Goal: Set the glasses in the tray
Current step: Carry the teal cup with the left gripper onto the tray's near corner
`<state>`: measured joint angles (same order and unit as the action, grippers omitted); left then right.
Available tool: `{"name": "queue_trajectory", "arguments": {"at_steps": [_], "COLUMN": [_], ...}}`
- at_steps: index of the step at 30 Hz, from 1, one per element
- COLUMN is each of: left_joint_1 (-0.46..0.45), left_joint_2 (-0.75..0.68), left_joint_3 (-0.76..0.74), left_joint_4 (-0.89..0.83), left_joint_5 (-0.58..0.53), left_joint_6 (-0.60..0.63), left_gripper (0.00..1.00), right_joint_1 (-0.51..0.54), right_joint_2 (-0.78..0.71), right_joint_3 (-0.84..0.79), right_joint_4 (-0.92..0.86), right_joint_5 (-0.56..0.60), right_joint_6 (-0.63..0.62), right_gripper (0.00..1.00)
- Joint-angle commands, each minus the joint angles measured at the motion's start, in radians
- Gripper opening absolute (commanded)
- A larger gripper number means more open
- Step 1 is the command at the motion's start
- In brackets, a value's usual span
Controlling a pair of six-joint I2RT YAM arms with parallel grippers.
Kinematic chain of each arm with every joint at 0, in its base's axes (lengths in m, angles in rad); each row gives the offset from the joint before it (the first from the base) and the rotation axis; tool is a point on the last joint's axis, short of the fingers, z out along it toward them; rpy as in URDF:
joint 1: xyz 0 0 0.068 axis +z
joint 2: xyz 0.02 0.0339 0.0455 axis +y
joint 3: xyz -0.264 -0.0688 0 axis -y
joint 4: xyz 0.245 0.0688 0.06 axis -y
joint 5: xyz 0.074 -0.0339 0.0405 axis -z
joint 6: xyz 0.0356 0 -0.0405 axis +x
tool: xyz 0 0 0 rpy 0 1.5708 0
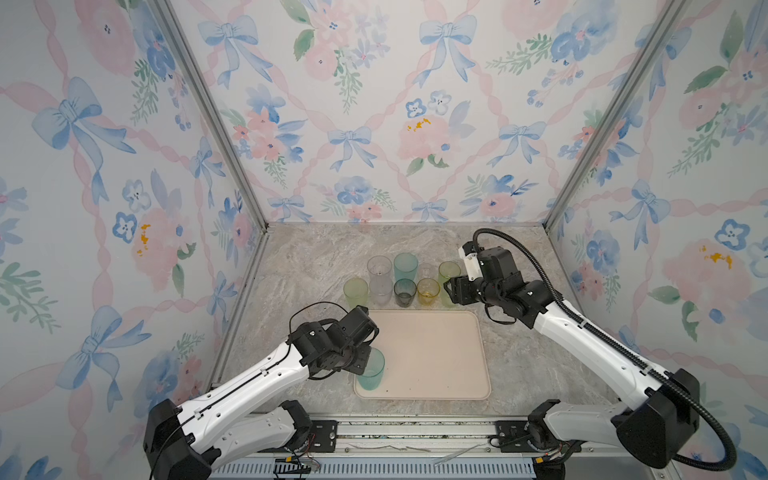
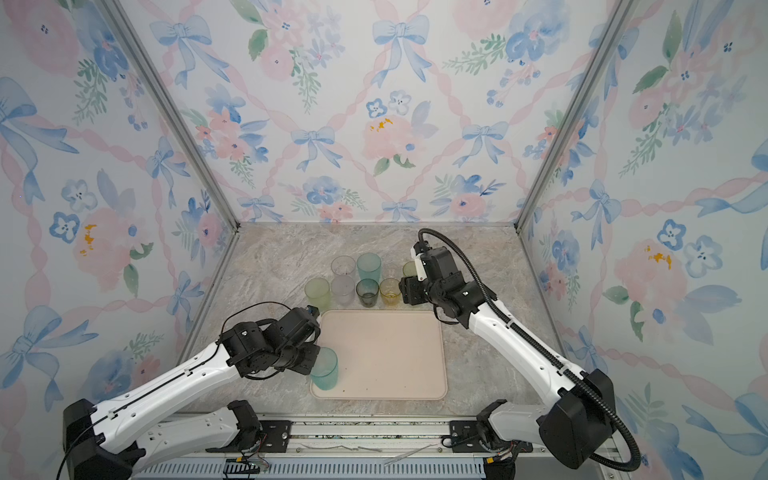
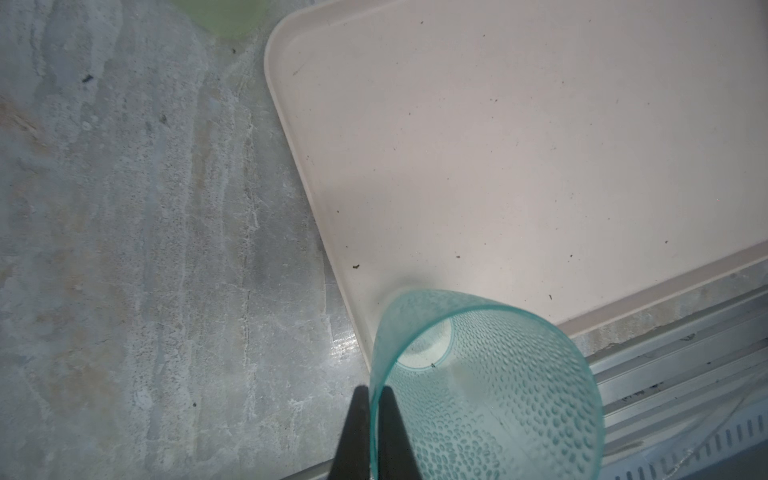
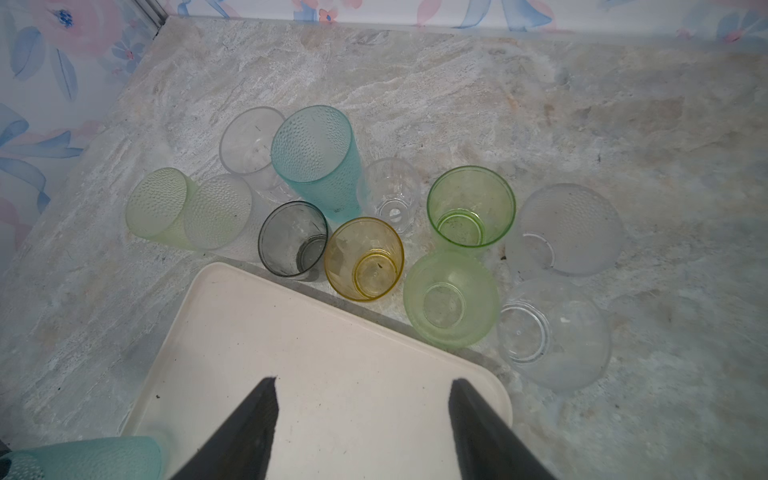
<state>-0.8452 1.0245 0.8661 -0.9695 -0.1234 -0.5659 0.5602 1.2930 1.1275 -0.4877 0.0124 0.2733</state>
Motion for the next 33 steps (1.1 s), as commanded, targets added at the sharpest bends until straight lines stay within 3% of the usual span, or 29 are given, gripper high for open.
{"name": "queue_trajectory", "arguments": {"at_steps": [1,20,33], "left_joint_1": [-0.011,-0.041,-0.045], "left_joint_2": [-0.005,0.031,-0.029], "left_joint_3": [-0.018,-0.021,-0.014], "left_joint_4": [0.023,0.023,0.022], "left_joint_5": [-0.009,-0.025,-0.024], "left_joint_6": [-0.031,-0.042,-0.052], "left_gripper": [0.0,0.07,0.25], "right_joint_1": [0.015,0.015,0.017], "right_joint_2": [0.008,0.014,0.024], "right_joint_3": [0.011,0.008,0.012], "right_joint_4": [-0.014,-0.016,-0.015], "right_joint_5": [0.011,0.013,0.008], "right_joint_6": [-0.005,-0.013,-0.013], "right_gripper": [0.68,0.69,0.7]}}
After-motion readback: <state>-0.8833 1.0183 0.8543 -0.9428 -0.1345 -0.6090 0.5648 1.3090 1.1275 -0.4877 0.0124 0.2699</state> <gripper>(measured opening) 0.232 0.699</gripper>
